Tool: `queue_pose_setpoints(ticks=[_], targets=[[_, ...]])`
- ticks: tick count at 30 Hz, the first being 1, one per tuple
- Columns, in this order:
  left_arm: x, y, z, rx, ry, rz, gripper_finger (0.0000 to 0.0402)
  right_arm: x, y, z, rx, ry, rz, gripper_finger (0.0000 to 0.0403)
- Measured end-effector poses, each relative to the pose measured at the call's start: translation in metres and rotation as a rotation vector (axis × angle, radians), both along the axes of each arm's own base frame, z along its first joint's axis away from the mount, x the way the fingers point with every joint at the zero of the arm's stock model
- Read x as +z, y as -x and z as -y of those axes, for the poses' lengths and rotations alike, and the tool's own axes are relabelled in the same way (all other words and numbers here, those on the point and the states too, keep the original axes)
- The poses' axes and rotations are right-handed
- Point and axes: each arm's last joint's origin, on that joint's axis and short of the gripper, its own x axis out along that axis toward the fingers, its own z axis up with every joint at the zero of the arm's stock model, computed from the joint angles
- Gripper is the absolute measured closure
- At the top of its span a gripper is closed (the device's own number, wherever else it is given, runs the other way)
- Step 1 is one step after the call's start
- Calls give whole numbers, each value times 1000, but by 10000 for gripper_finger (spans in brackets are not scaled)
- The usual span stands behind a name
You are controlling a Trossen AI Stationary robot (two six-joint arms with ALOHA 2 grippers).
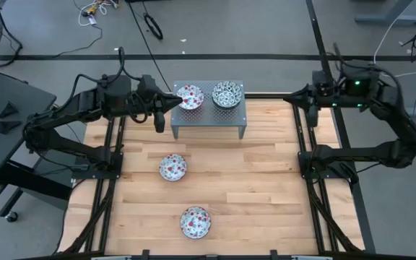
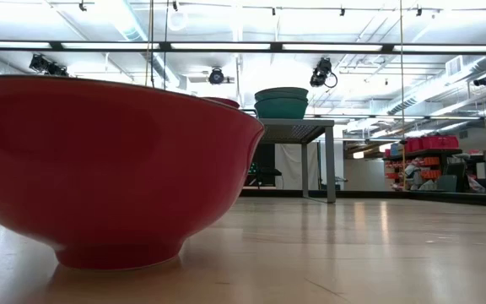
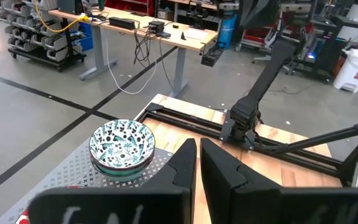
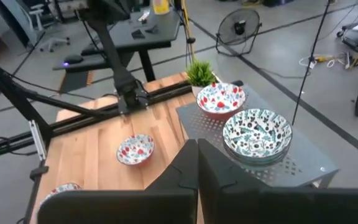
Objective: Pick & Place Mini bowls
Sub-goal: Stack the top red and white patterned bowl on top of the other red and white patterned bowl on the shelf
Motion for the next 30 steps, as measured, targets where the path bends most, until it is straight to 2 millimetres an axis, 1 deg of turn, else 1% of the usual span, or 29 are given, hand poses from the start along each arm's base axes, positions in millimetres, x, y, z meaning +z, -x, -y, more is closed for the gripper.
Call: queue_pose_setpoints(ticks=[7,13,21,25,30], targets=[[0,0,0,0,0,0,374,23,20,-8,-66,29,56,403],[0,0,0,0,0,1,374,39,27,-12,-41,70,65,403],[1,0,0,0,0,6,374,48,29,-12,-45,104,-9,403],[1,0,0,0,0,8,374,52,29,-12,-42,111,-4,403],[1,0,0,0,0,8,374,60,35,-17,5,112,24,403]])
